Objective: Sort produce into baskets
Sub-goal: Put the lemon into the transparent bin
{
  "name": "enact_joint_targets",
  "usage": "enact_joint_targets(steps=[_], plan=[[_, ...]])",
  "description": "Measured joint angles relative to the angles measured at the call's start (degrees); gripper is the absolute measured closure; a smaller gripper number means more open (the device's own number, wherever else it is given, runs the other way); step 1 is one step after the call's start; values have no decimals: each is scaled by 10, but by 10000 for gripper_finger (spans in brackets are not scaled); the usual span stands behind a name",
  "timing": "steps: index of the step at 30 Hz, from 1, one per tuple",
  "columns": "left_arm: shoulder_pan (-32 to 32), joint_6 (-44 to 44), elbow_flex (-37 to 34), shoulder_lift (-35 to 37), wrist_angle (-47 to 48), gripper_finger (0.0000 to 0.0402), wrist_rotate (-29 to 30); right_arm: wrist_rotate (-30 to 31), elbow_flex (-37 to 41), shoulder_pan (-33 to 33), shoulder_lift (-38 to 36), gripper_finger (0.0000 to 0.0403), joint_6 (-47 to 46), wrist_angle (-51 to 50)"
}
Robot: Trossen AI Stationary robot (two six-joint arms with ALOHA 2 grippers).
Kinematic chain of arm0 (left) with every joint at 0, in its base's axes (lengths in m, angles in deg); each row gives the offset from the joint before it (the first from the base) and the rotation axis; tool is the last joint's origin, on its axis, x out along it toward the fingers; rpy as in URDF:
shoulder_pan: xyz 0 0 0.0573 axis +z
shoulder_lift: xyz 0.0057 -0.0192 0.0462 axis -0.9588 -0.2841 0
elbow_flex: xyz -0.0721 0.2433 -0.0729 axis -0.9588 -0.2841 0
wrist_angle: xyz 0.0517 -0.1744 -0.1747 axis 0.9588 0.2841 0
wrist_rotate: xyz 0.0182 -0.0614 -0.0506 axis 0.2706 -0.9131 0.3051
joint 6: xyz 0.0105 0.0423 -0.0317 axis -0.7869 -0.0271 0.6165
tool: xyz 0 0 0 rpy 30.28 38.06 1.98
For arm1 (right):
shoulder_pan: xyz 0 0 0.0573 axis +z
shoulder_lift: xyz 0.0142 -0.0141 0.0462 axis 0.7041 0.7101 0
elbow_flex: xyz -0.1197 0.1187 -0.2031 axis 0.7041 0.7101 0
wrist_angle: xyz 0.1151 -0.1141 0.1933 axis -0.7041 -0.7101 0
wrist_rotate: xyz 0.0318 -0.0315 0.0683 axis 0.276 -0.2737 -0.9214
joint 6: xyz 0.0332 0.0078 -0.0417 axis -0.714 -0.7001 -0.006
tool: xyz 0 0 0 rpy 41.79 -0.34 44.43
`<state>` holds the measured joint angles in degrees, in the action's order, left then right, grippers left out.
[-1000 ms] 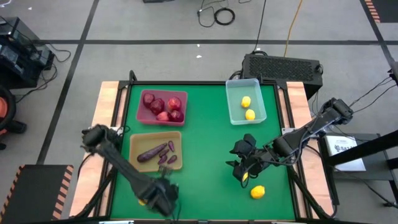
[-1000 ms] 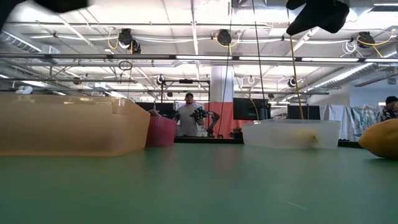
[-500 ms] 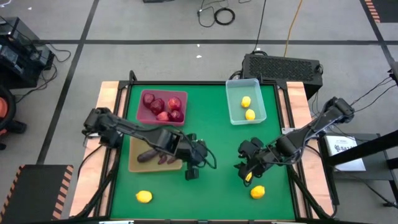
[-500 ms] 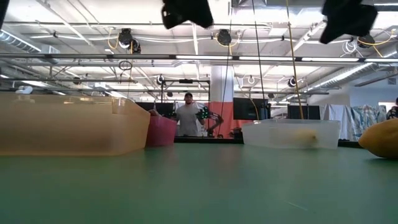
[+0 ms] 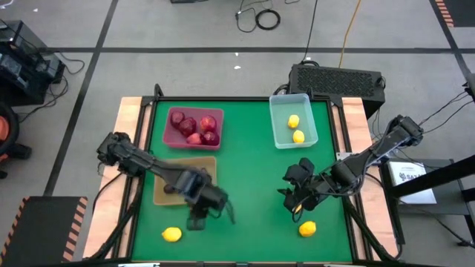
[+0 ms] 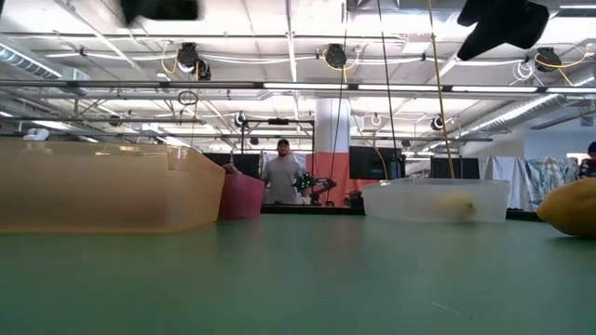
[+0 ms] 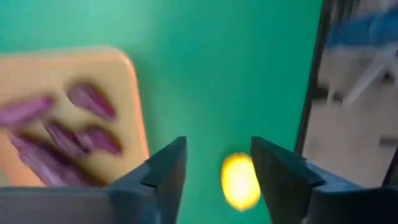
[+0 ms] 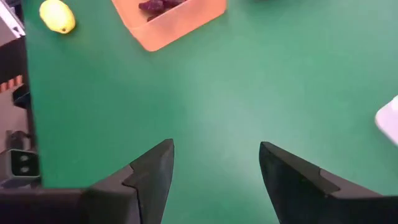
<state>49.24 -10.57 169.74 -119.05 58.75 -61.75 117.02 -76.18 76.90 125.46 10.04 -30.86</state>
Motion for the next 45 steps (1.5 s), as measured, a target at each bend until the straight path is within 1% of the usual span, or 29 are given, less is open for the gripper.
enact_joint_targets(steps=[4,8,13,16,18,20,26,31,35,38,41,45], plan=[[-58,16,0,13,45,177,-14,6,0,-9,0,177,23,0],[-128,111,0,34,73,150,18,7,0,-24,0,177,45,4],[-226,208,0,52,70,135,84,6,0,-48,0,177,76,16],[-262,244,-26,52,29,134,89,6,0,-65,0,177,94,32],[-273,260,-56,51,-27,134,78,6,0,-76,0,177,99,45],[-281,274,-84,51,-62,134,81,6,0,-84,0,177,99,58],[-282,290,-167,51,-116,134,100,1,0,-88,0,177,85,74],[-285,313,-228,51,-165,134,100,-28,0,-88,0,177,73,75],[-288,319,-258,51,-212,134,97,-40,0,-88,1,177,57,77],[-288,333,-274,51,-202,134,109,-42,0,-88,1,177,54,79],[-285,333,-289,51,-207,134,109,-43,0,-88,1,177,39,79],[-287,327,-312,51,-235,134,109,-43,0,-88,1,177,38,81]])
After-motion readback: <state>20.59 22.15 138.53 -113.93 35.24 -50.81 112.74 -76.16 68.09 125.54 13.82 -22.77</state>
